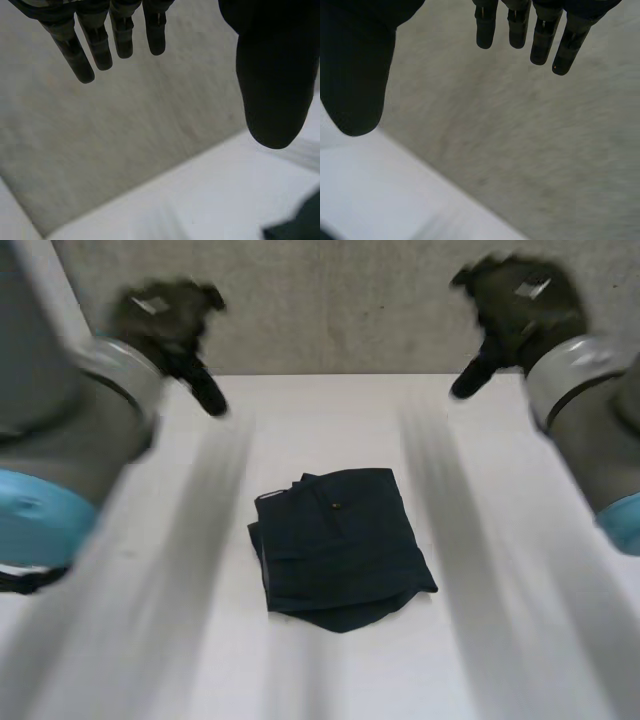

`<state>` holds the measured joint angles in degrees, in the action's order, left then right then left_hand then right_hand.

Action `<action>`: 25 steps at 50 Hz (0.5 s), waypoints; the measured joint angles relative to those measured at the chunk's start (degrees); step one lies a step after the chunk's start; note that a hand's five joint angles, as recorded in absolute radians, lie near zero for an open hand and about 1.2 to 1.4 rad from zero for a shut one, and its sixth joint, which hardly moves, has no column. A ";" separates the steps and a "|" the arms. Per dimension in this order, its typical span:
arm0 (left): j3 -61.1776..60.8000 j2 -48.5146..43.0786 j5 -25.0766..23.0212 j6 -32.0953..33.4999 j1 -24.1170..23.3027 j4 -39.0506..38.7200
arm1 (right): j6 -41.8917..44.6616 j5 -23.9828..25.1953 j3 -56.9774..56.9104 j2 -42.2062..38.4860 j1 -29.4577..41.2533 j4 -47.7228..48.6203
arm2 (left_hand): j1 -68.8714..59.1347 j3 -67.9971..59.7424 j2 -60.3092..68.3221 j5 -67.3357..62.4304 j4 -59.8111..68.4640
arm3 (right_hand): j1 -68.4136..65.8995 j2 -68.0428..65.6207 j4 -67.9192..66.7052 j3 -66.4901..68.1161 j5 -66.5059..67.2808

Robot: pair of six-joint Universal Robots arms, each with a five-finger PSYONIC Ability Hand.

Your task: Fold the shorts.

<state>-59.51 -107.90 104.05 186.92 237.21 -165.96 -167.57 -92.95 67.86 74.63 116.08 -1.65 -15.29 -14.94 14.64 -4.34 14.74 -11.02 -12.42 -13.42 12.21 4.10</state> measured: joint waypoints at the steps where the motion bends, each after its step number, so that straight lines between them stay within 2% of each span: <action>1: -0.06 2.89 -0.66 -0.02 1.50 1.32 | -0.45 -1.96 -0.51 1.60 -0.07 -0.61 | 0.00 0.00 -0.01 0.00 0.00 | 0.00 0.00 0.00 0.00 0.00; 5: -0.43 7.70 -2.90 -0.25 4.89 5.11 | -0.71 -4.96 -2.03 3.78 -0.76 -4.06 | 1.46 1.30 -1.27 1.40 -1.36 | 0.00 0.00 0.00 0.00 0.00; 12: -2.45 10.29 -6.70 -1.36 8.93 9.41 | -0.64 -3.66 -3.13 3.83 -2.69 -9.69 | 1.88 1.90 -2.17 1.74 -2.22 | 0.00 0.00 0.00 0.00 0.00; 25: -3.82 10.41 -7.05 -4.14 8.62 9.05 | -0.72 -0.33 -2.24 2.93 -2.45 -9.09 | 1.88 2.68 -2.64 1.74 -2.70 | 0.00 0.00 0.00 0.00 0.00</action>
